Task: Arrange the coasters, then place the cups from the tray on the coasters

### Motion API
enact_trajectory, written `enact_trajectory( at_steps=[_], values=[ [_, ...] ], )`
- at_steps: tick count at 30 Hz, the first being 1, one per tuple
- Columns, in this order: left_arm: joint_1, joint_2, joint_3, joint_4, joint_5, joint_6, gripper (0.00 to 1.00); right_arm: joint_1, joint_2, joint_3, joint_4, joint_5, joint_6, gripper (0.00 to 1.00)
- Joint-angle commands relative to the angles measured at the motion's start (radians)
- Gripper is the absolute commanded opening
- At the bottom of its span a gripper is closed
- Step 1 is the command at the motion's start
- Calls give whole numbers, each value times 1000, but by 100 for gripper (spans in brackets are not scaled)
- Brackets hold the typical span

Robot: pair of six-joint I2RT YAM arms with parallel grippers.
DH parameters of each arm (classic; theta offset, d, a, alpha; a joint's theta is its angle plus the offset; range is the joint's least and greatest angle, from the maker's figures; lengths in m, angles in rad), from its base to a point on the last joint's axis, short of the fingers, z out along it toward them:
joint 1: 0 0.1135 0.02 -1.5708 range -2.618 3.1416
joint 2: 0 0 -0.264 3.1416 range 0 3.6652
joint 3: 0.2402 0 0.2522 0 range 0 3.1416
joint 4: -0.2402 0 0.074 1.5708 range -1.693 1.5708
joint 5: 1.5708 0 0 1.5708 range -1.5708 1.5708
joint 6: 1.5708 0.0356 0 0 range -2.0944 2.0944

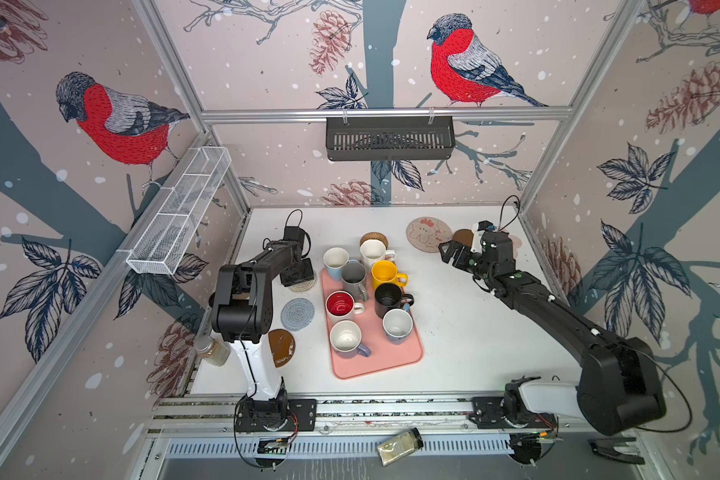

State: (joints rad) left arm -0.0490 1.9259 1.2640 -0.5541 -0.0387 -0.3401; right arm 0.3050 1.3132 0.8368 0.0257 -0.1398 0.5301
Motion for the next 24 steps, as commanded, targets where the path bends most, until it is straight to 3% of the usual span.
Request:
enact_trajectory(
  at_steps=[1, 8, 15, 19, 24],
  values=[
    [5, 51, 16, 20, -19, 2, 54, 2, -8, -3, 26, 8, 7, 99],
    [6, 155, 139, 28, -29, 5, 55, 2, -1, -4, 25, 17, 1, 100],
    [6, 347, 457, -62, -7, 24, 54, 2, 31, 5, 10, 24, -8, 99],
    [3, 483, 670, -143, 69, 41, 53, 1, 55, 14, 0, 34, -15, 100],
    [-37, 575, 815, -167, 101, 43, 53, 0, 85, 20, -1, 39, -16, 99]
  ],
)
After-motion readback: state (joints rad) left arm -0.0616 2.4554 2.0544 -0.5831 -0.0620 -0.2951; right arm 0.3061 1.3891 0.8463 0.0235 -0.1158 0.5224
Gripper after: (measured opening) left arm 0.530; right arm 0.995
